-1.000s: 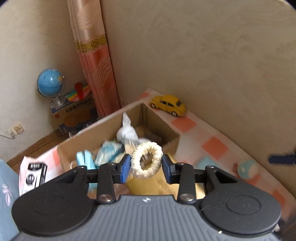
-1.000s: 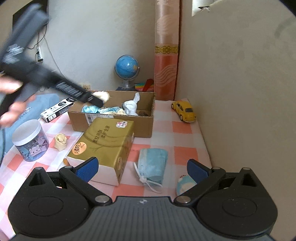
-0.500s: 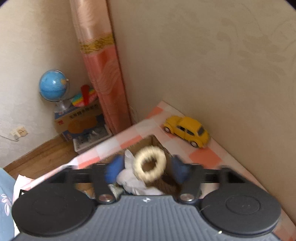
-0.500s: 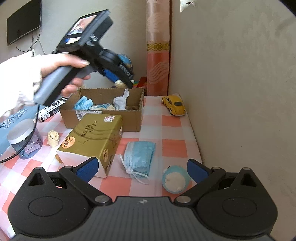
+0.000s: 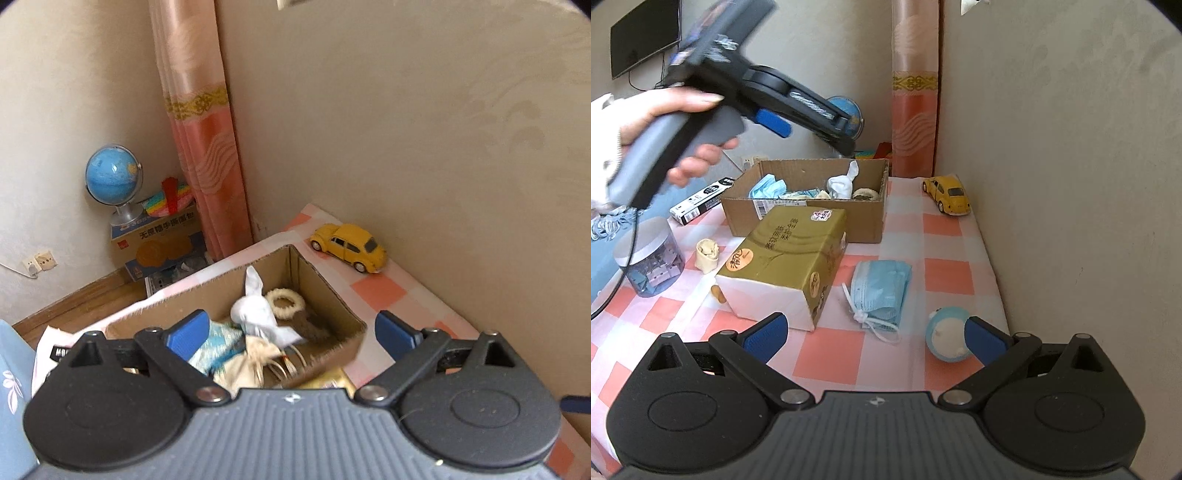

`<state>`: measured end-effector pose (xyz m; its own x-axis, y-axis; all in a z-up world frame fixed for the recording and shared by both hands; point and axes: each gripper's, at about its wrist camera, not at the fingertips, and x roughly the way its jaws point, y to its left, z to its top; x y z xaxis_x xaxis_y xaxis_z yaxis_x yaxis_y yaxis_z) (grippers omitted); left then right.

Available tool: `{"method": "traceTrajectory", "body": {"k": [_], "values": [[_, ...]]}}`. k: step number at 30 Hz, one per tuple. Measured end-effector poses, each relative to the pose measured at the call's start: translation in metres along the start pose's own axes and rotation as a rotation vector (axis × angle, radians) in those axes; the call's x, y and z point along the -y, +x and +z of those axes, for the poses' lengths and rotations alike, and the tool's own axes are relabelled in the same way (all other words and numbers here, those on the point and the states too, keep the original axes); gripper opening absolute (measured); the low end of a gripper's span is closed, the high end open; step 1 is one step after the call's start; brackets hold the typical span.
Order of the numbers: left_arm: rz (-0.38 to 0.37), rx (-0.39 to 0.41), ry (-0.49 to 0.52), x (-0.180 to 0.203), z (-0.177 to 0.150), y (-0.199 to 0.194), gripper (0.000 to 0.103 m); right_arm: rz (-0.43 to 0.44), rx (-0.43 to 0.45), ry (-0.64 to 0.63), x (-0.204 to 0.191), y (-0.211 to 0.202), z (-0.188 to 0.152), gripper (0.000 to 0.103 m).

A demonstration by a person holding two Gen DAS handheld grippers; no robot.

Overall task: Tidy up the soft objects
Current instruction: 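Carry the cream scrunchie into the box and open the left gripper, then lower the left gripper onto the orange foam earplug and grasp it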

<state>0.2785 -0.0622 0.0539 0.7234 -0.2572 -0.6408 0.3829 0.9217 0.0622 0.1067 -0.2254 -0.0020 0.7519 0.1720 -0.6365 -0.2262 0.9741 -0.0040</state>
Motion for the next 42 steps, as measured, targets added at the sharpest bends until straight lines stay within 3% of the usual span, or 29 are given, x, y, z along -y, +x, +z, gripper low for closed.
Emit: {"method": "traceTrajectory", "body": {"k": [9, 17, 24, 33, 36, 42], "values": [[0.056, 0.039, 0.020, 0.006, -0.047, -0.050, 0.097, -0.013, 0.009, 0.000, -0.003, -0.008, -0.004, 0.103], [0.012, 0.008, -0.054, 0.006, -0.108, -0.084, 0.098, -0.051, -0.038, 0.001, 0.002, 0.001, -0.015, 0.103], [-0.053, -0.083, -0.161, 0.003, -0.162, -0.072, 0.097, -0.090, -0.128, -0.011, 0.007, 0.022, -0.031, 0.103], [0.001, -0.123, -0.147, -0.002, -0.185, -0.049, 0.097, -0.099, -0.200, -0.037, 0.003, 0.042, -0.046, 0.103], [0.008, -0.130, -0.142, -0.005, -0.189, -0.045, 0.094, -0.086, -0.199, -0.016, 0.006, 0.044, -0.045, 0.103], [0.026, -0.118, -0.137, -0.012, -0.191, -0.043, 0.073, -0.069, -0.190, 0.022, 0.011, 0.046, -0.047, 0.103]]}}
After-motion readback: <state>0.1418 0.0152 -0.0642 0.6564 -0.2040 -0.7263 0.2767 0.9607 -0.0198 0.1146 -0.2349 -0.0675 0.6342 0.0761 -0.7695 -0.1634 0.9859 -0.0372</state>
